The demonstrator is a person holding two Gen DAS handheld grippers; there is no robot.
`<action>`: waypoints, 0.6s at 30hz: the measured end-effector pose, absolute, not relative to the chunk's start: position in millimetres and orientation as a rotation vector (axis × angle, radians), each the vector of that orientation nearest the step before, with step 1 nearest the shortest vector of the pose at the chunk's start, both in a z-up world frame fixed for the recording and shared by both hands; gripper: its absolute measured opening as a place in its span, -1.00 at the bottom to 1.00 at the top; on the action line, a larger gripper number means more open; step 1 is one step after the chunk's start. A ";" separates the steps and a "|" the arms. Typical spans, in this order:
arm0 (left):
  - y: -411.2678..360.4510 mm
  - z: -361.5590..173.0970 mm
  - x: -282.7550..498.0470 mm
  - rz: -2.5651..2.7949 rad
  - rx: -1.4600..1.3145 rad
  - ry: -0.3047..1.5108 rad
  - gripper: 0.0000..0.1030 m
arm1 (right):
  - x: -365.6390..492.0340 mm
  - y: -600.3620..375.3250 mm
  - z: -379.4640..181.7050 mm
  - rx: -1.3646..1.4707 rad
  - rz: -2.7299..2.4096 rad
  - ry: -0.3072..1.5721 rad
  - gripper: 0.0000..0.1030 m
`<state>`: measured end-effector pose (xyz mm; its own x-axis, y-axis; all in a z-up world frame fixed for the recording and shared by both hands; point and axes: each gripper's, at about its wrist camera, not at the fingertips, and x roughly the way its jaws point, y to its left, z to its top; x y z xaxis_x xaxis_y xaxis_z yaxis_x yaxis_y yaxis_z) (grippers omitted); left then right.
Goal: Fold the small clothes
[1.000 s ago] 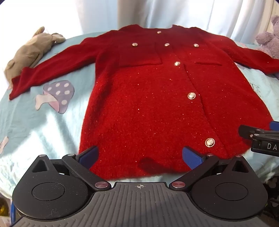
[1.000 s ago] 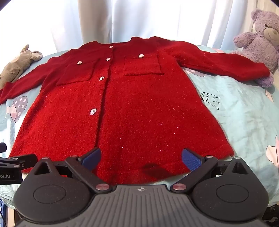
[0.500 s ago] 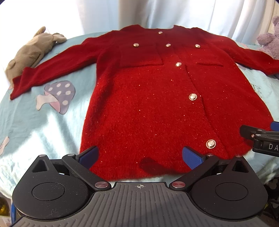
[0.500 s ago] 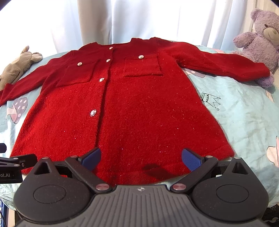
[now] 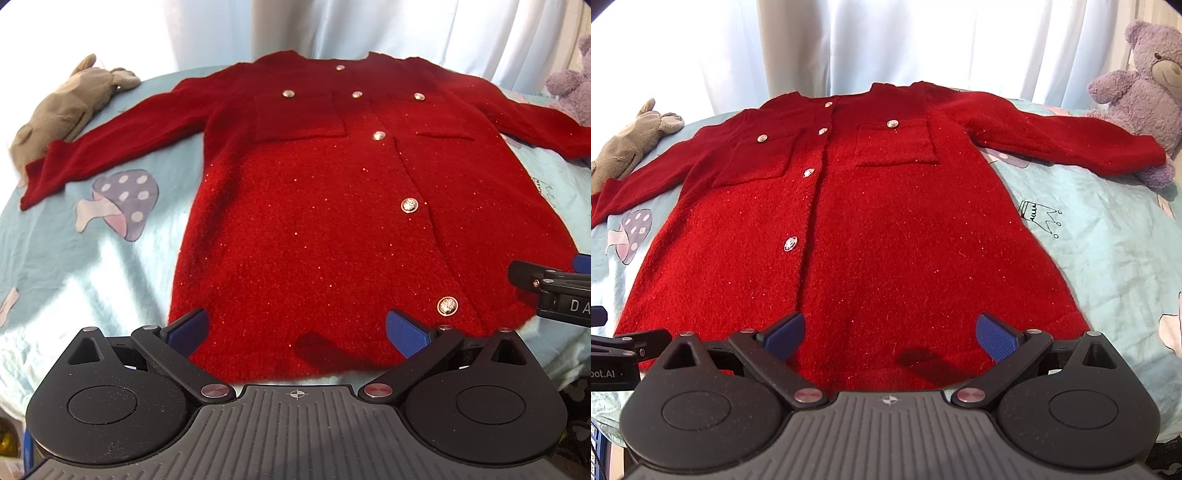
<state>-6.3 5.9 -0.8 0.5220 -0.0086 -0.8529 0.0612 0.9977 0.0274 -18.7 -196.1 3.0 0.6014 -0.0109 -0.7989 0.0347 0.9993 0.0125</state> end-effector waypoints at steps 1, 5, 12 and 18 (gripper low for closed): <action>5.8 -0.8 -6.2 -0.043 0.056 1.022 1.00 | -18.4 -195.7 2.9 0.025 -0.030 0.926 0.92; 4.3 -1.5 -4.0 -0.047 0.049 1.054 1.00 | -17.1 -195.5 2.0 0.021 -0.038 0.927 0.92; 3.8 -2.0 1.1 -0.054 0.043 1.075 1.00 | -13.5 -198.2 -1.4 0.037 -0.020 0.939 0.92; 2.4 -3.5 5.0 -0.050 0.056 1.059 1.00 | -11.5 -203.0 -1.0 0.043 -0.010 0.906 0.92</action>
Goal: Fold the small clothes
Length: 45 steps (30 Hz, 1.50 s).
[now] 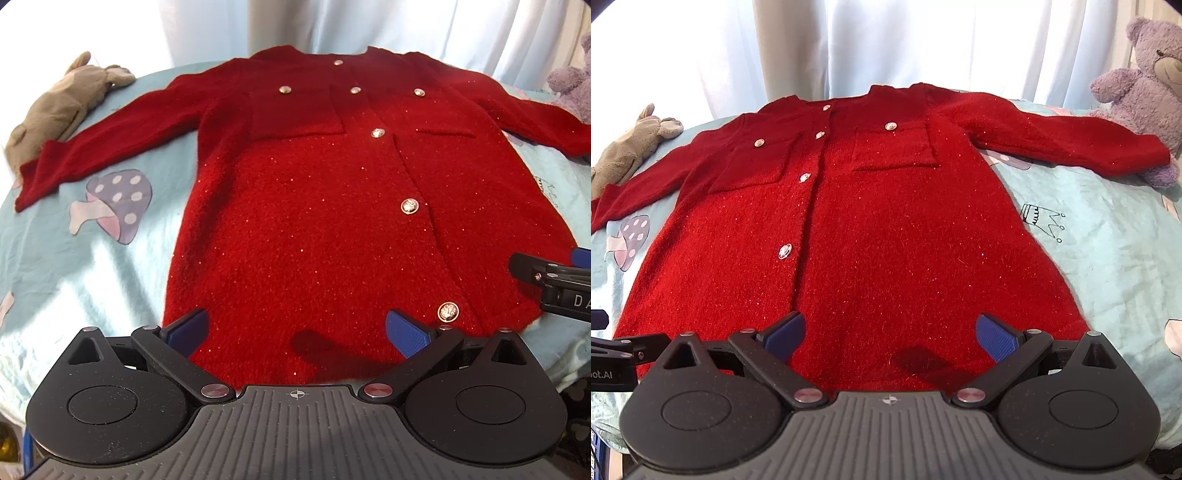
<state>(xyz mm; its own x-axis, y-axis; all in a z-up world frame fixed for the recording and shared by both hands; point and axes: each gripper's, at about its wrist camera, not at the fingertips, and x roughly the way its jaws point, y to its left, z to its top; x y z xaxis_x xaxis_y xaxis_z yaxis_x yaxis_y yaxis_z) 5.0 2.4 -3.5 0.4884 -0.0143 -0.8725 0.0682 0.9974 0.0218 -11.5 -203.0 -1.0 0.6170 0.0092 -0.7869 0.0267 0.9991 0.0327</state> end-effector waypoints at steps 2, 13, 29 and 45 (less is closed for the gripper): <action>1.7 -4.1 6.8 -0.053 0.057 1.060 1.00 | -10.3 -205.1 -0.8 0.048 0.011 0.891 0.92; -7.2 -0.6 21.4 -0.122 0.035 1.022 1.00 | 32.7 -276.0 8.0 0.236 -0.150 0.863 0.92; -27.9 -14.6 89.9 -0.060 0.010 1.124 1.00 | 116.8 -545.6 -31.1 0.699 -0.585 0.507 0.57; -14.4 -23.0 99.0 0.000 -0.041 1.171 1.00 | 168.2 -615.9 -47.9 0.870 -0.635 0.381 -0.81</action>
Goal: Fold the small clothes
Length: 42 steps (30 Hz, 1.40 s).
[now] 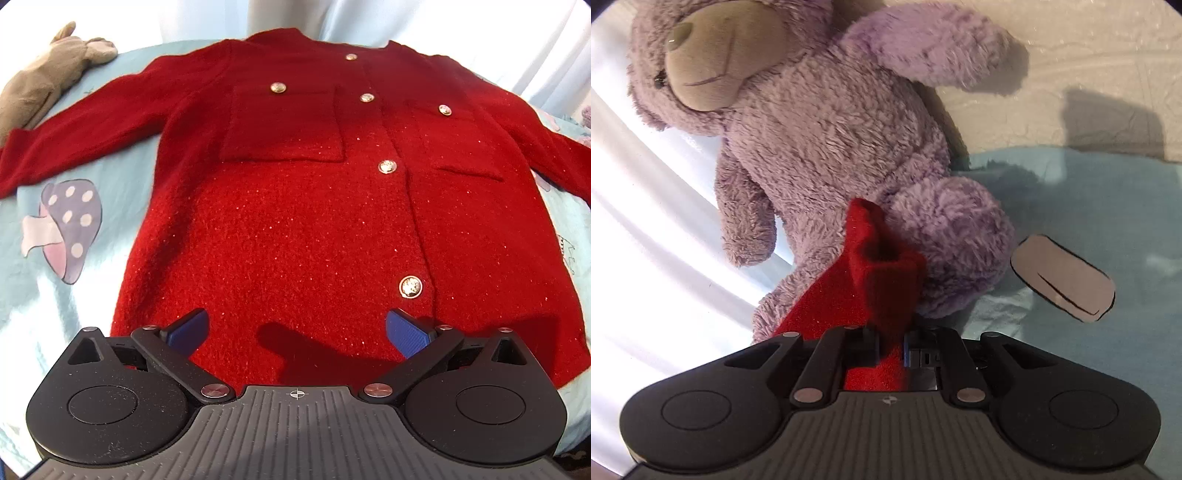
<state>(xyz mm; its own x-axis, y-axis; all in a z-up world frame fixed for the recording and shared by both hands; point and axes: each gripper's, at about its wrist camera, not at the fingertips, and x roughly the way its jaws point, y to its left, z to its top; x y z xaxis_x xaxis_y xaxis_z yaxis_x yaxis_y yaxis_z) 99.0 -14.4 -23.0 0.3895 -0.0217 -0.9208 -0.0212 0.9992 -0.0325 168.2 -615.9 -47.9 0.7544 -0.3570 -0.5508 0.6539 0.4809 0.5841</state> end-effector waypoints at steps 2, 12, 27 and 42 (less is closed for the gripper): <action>-11.5 -24.0 104.3 -0.003 -0.060 1.177 1.00 | 167.2 -593.8 -24.3 0.745 -0.631 0.341 -0.82; 3.9 -6.9 143.0 0.005 -0.145 1.099 1.00 | 196.6 -354.7 76.3 0.164 -0.092 0.224 -0.80; -5.0 12.2 260.5 -0.276 -0.413 0.900 1.00 | 198.6 -301.7 -9.2 0.332 0.087 0.614 0.21; -91.1 -79.8 346.2 -0.502 -0.574 1.121 0.91 | 136.4 -371.2 -36.4 0.489 -0.082 0.650 0.28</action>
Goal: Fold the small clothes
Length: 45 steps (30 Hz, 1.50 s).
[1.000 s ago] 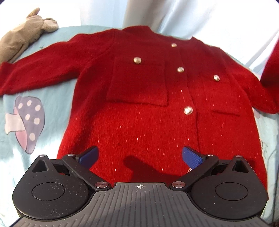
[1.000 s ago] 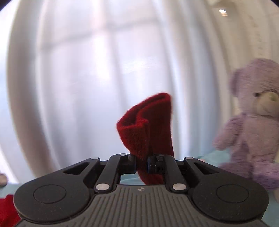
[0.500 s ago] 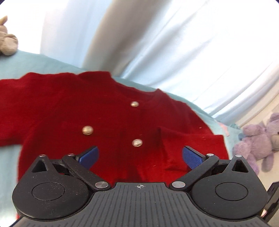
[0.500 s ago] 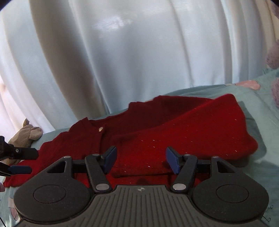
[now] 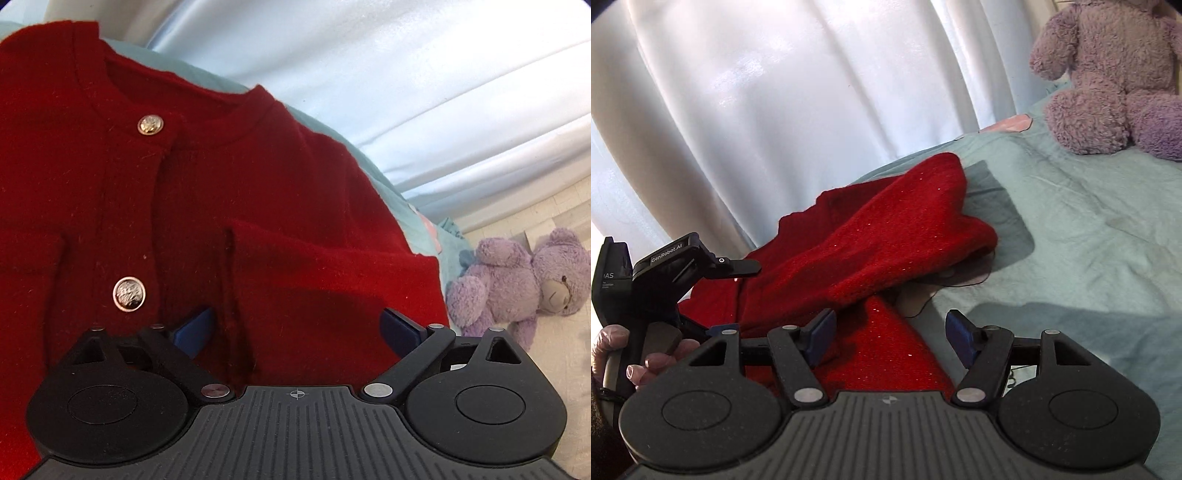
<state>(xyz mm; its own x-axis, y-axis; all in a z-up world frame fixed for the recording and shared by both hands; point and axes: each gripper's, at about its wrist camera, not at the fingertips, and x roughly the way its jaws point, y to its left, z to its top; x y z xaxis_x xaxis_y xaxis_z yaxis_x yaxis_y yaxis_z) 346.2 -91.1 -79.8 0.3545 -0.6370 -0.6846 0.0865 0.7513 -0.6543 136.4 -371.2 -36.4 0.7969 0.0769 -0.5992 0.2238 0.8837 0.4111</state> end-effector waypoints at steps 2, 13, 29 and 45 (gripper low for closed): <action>-94.4 -79.7 348.2 -0.492 -0.566 1.117 0.64 | 135.1 -375.9 -37.3 0.503 -0.093 0.647 0.28; -98.7 -57.0 350.6 -0.504 -0.535 1.074 -0.77 | 160.8 -373.9 -38.2 0.575 -0.060 0.649 0.27; 39.6 -32.9 313.8 -0.168 -0.371 0.936 -0.44 | 199.6 -375.3 -43.2 0.720 0.052 0.659 0.27; 64.5 -29.7 314.6 -0.129 -0.411 0.854 -0.77 | 246.9 -377.3 -62.5 0.850 0.036 0.669 -0.66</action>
